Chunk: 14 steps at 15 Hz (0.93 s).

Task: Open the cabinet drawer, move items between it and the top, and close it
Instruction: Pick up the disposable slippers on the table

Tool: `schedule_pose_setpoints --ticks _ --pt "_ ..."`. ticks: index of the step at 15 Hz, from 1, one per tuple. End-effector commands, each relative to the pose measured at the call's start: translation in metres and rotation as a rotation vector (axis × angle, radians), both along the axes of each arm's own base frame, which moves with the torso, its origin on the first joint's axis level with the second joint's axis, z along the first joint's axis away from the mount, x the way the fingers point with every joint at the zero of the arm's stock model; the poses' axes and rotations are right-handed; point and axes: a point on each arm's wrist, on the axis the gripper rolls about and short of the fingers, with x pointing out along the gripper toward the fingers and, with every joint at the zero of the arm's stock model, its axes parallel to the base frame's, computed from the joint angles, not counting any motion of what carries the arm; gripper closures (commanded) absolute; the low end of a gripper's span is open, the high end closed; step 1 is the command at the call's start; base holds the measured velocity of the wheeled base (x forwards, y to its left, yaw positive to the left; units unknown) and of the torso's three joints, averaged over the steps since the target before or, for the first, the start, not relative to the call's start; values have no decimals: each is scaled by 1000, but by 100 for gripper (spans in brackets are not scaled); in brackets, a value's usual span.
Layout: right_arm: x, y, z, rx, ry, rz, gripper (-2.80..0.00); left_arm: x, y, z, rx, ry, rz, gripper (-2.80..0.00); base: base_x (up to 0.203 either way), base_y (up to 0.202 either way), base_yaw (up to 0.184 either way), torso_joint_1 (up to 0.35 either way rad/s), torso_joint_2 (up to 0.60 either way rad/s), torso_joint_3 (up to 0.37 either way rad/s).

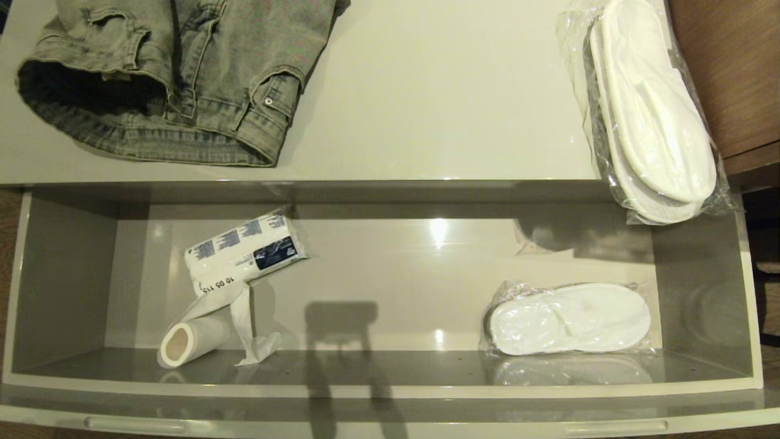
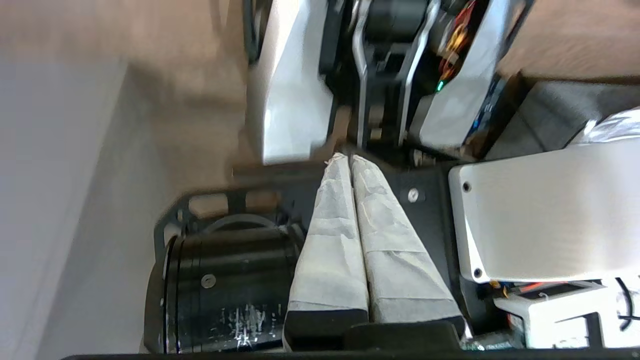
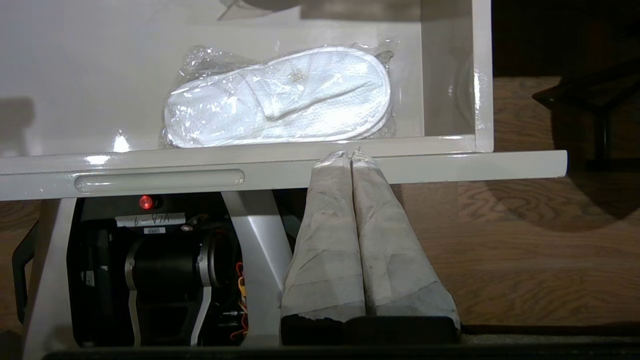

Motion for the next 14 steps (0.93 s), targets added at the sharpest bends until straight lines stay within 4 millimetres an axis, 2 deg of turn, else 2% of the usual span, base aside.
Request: schedule_pose_setpoints --ticks 1,3,6,7,9,10,14 --pt "0 0 0 0 -1 0 0 -28 -1 -2 12 -203 -20 0 0 0 0 0 0 0" --pt "0 0 0 0 -1 0 0 -37 -2 7 31 -293 -25 0 0 0 0 0 0 0" --pt "0 0 0 0 -1 0 0 -71 -2 50 73 -551 23 0 0 0 0 0 0 0" --pt "0 0 0 0 -1 0 0 -80 -1 55 87 -603 40 0 0 0 0 0 0 0" --pt "0 0 0 0 -1 0 0 -81 0 47 131 -638 68 0 0 0 0 0 0 0" --pt "0 0 0 0 -1 0 0 -72 0 35 165 -635 82 0 0 0 0 0 0 0" --pt "0 0 0 0 -1 0 0 -4 4 -26 293 -637 209 0 0 0 0 0 0 0"
